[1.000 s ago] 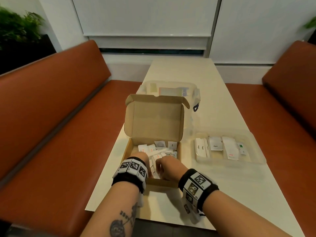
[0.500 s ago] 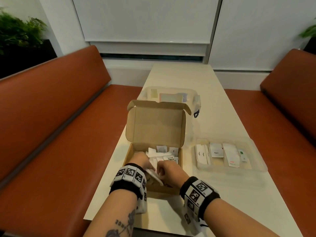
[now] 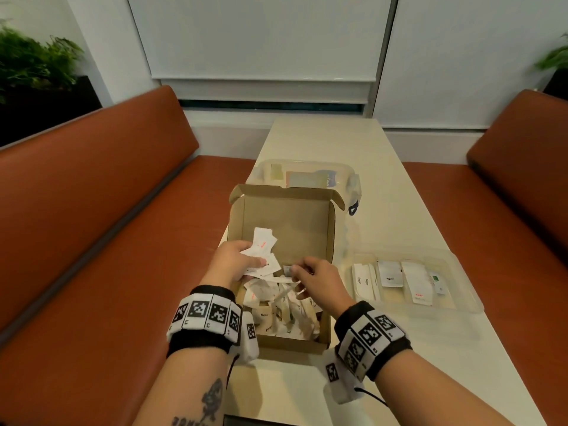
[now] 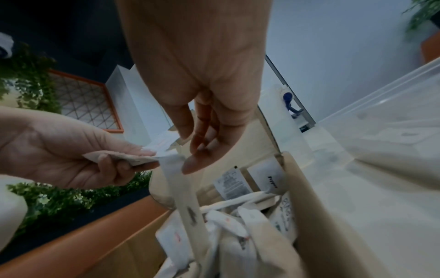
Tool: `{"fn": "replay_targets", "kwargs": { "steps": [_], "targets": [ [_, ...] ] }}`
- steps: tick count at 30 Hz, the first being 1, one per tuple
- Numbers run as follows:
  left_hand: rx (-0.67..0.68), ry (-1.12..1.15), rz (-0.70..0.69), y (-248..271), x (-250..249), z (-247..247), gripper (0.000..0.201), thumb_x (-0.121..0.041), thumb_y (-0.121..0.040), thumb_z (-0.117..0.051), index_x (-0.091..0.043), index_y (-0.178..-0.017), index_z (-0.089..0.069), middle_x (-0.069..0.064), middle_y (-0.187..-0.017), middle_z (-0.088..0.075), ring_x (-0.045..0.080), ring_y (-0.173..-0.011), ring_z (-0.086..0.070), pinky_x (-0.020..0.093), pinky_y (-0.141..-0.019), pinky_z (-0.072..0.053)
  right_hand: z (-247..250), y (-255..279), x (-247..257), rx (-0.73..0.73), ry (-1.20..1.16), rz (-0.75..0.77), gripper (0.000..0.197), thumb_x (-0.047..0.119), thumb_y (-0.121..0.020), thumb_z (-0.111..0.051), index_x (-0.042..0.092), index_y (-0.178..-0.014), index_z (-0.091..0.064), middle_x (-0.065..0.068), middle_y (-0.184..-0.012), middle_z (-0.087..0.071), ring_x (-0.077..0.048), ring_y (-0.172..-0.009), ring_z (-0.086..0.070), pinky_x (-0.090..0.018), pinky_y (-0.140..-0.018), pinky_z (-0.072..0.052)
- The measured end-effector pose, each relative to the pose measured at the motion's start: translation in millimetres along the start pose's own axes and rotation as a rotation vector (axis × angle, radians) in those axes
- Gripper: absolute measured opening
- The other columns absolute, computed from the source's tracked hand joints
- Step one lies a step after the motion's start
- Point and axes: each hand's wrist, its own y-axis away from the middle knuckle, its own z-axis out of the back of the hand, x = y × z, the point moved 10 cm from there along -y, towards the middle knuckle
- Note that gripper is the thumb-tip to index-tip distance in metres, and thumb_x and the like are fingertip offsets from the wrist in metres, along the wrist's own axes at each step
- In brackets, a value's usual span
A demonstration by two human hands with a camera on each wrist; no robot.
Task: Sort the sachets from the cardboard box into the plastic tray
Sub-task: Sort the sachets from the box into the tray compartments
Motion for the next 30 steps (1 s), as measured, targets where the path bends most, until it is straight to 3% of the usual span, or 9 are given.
{"fn": "replay_targets", "kwargs": {
  "steps": [2,5,7,10,14,18,23,28,30],
  "targets": [
    [0.056,0.051,-0.025,5.4,-3.9,-8.8,0.035,-0.003,-0.078,-0.074,-0.005,-0.112,-0.067,-0.001,-0.082,-0.07,0.008,-0.062,-0.067,0.014,-0.045,-0.047,-2.4,-0.1,2.2,0.009,-0.117,-0.036,0.024,0.023,-0.097,-0.051,0.003,-0.098,-0.064,-0.01,-0.083,-0.061,-0.015,-0.063,-0.059,-0.024,-0.053,-0.055],
    [0.166,0.066,-0.029,10.4,-5.8,-28.7,0.037,-0.012,-0.08,-0.074,-0.01,-0.116,-0.064,0.004,-0.1,-0.072,0.014,-0.081,-0.068,0.024,-0.06,-0.052,0.0,-0.6,5.9,0.01,-0.235,-0.056,0.028,0.029,-0.096,-0.052,0.004,-0.099,-0.065,-0.011,-0.084,-0.06,-0.016,-0.063,-0.059,-0.026,-0.051,-0.055],
    [0.23,0.1,-0.03,12.8,-4.6,-43.1,0.033,-0.014,-0.082,-0.073,-0.017,-0.113,-0.064,0.001,-0.098,-0.07,0.012,-0.079,-0.065,0.022,-0.055,-0.049,5.2,-2.1,8.2,0.002,-0.248,-0.045,0.021,0.028,-0.094,-0.057,0.01,-0.091,-0.066,-0.009,-0.081,-0.06,-0.014,-0.061,-0.061,-0.024,-0.049,-0.053],
    [0.279,0.134,-0.029,18.6,-2.6,-61.8,0.021,-0.019,-0.083,-0.072,-0.035,-0.09,-0.061,-0.013,-0.085,-0.067,0.005,-0.076,-0.064,0.018,-0.053,-0.05,19.3,-4.1,10.3,-0.039,-0.215,-0.008,0.017,0.024,-0.088,-0.065,0.008,-0.082,-0.066,-0.004,-0.07,-0.055,-0.012,-0.057,-0.056,-0.024,-0.046,-0.052],
    [0.333,0.257,-0.017,20.8,-8.2,-90.2,0.023,-0.013,-0.086,-0.068,-0.02,-0.107,-0.063,0.002,-0.092,-0.073,0.013,-0.075,-0.069,0.026,-0.059,-0.053,43.7,-0.7,6.1,-0.102,-0.232,0.016,0.019,0.019,-0.086,-0.067,0.007,-0.073,-0.061,-0.011,-0.07,-0.058,-0.02,-0.059,-0.06,-0.022,-0.041,-0.047],
    [0.343,0.376,-0.017,20.6,-21.4,-117.6,0.019,-0.01,-0.087,-0.065,-0.017,-0.104,-0.064,0.007,-0.092,-0.071,0.02,-0.078,-0.068,0.032,-0.064,-0.054,75.0,1.6,-0.5,-0.176,-0.307,0.002,0.02,0.018,-0.087,-0.066,0.002,-0.076,-0.061,-0.017,-0.078,-0.061,-0.021,-0.066,-0.066,-0.024,-0.045,-0.051],
    [0.314,0.446,-0.015,17.1,-33.7,-147.8,0.019,-0.003,-0.088,-0.061,-0.018,-0.097,-0.069,0.001,-0.086,-0.071,0.011,-0.069,-0.066,0.022,-0.053,-0.051,132.1,10.0,-11.8,-0.372,-0.403,-0.003,0.018,0.017,-0.088,-0.064,0.002,-0.079,-0.061,-0.009,-0.073,-0.062,-0.015,-0.063,-0.062,-0.022,-0.049,-0.051],
    [0.272,0.45,-0.02,16.5,-45.3,-177.8,0.029,0.004,-0.091,-0.051,-0.018,-0.096,-0.07,0.01,-0.104,-0.069,0.024,-0.09,-0.066,0.034,-0.077,-0.057,169.8,17.1,-21.5,-0.358,-0.432,-0.029,0.018,0.015,-0.087,-0.066,0.002,-0.076,-0.062,-0.004,-0.066,-0.062,-0.012,-0.058,-0.06,-0.02,-0.05,-0.049],
    [0.265,0.462,-0.016,15.3,-52.6,-191.5,0.032,0.006,-0.092,-0.046,-0.017,-0.093,-0.069,0.014,-0.105,-0.067,0.028,-0.094,-0.066,0.034,-0.075,-0.058,174.3,19.2,-24.9,-0.324,-0.395,-0.04,0.016,0.013,-0.085,-0.068,0.005,-0.073,-0.062,-0.005,-0.065,-0.063,-0.013,-0.058,-0.06,-0.019,-0.05,-0.049]
  ]
}}
